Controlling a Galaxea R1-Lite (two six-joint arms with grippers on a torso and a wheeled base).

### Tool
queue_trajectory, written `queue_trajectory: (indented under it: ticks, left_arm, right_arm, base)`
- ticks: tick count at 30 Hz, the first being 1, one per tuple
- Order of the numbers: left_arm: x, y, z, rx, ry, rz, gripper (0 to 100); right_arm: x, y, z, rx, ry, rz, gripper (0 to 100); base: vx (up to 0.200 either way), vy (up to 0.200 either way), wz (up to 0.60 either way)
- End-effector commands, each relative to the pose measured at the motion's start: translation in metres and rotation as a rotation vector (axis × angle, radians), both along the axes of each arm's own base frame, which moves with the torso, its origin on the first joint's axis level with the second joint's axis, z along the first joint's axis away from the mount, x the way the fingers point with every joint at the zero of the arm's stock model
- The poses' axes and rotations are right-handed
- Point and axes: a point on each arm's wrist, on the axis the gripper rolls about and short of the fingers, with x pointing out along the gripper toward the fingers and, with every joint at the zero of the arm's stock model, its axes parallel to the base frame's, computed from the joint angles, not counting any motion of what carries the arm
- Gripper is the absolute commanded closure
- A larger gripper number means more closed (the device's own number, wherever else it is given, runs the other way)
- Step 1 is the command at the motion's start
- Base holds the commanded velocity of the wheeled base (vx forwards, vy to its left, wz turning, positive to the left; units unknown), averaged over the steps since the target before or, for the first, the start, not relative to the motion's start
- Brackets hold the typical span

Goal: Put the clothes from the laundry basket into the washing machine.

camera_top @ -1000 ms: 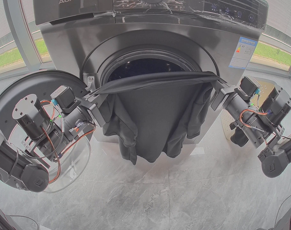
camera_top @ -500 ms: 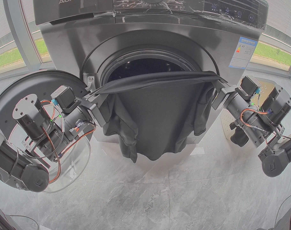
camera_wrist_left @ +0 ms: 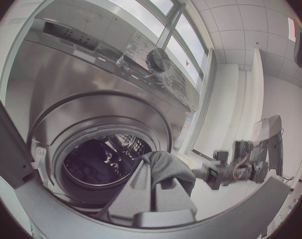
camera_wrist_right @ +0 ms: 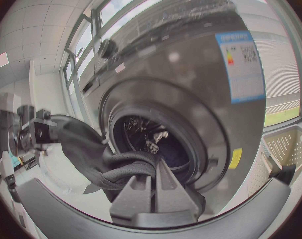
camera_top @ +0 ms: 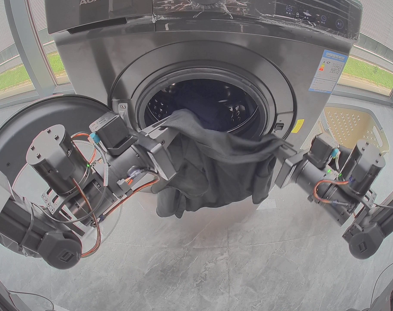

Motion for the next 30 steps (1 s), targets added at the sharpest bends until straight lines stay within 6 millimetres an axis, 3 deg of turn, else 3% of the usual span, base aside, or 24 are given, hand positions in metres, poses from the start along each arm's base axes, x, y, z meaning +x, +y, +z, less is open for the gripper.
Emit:
queue_trajectory:
  ticks: [1, 6, 15, 23, 30]
  left_arm:
    - [0.008, -0.016, 0.006, -0.023, -0.023, -0.021, 100]
    - [0.017, -0.02, 0.013, -0.045, -0.04, 0.005, 100]
    - [0.017, -0.022, 0.011, -0.039, -0.033, 0.001, 100]
    - [0.008, -0.027, 0.014, -0.045, -0.038, -0.022, 100]
    - [0.004, -0.026, 0.02, -0.055, -0.055, -0.029, 100]
  right_arm:
    - [-0.009, 0.01, -0.046, -0.104, 0.152, 0.063, 0]
    - [-0.03, 0.012, -0.075, -0.192, 0.255, 0.117, 0]
    - [-0.041, 0.015, -0.091, -0.249, 0.302, 0.198, 0]
    - [0.006, 0.049, -0.079, -0.161, 0.173, 0.175, 0]
    - [0.036, 0.071, -0.091, -0.152, 0.146, 0.168, 0]
  base:
    - [0.0, 0.0, 0.0]
    - [0.0, 0.0, 0.0]
    - [0.0, 0.0, 0.0]
    - [0.0, 0.0, 0.0]
    - [0.0, 0.0, 0.0]
